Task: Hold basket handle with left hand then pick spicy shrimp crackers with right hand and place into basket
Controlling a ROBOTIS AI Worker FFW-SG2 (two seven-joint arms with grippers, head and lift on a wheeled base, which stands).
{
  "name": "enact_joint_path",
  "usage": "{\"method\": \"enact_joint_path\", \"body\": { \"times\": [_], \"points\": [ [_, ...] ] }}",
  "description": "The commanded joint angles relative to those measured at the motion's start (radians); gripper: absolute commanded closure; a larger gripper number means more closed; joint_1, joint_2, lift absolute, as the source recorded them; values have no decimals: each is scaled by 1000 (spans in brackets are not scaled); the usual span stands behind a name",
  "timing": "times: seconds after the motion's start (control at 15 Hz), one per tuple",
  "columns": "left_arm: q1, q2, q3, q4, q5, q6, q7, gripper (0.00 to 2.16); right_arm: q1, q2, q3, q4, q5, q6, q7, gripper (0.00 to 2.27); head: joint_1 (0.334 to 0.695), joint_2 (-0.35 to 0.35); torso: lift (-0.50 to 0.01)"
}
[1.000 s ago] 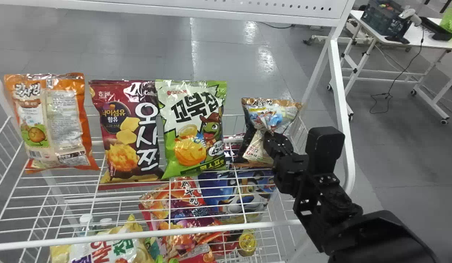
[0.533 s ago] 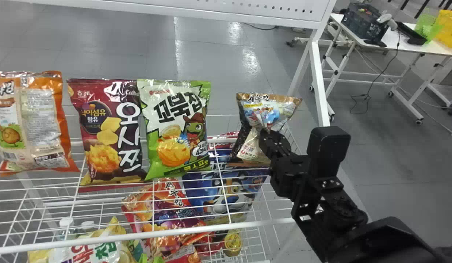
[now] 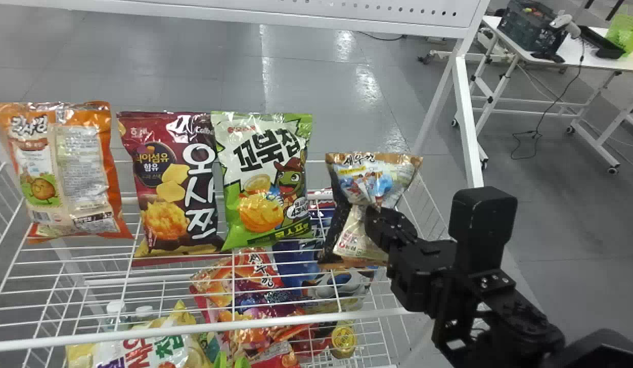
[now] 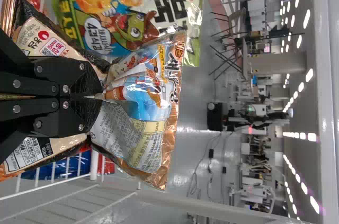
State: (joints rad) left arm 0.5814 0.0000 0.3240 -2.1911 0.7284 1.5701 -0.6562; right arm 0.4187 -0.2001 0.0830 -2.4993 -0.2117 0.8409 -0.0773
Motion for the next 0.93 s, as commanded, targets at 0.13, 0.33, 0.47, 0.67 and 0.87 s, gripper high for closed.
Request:
{"method": "enact_joint_path", "body": {
  "times": [0.13,0.33,0.47,0.67,0.87],
  "points": [
    [2,-3,-5,-6,-6,1,0,1895,49,-19,11,-151,-49,309,-32,1649,695,-179,-37],
    [5,-3,-5,-12,-3,1,0,1895,71,-25,27,-224,-61,456,-32,1649,695,-179,-37],
    [6,-3,-5,-16,0,1,0,1895,86,-30,27,-270,-84,548,-45,1649,695,-172,-37],
    [12,-3,-6,-27,2,1,1,1895,109,-36,34,-329,-124,720,-62,1649,695,-183,-37],
    [21,-3,0,-36,2,1,0,1895,118,-39,49,-359,-176,731,-75,1649,695,-195,-37]
  ]
}}
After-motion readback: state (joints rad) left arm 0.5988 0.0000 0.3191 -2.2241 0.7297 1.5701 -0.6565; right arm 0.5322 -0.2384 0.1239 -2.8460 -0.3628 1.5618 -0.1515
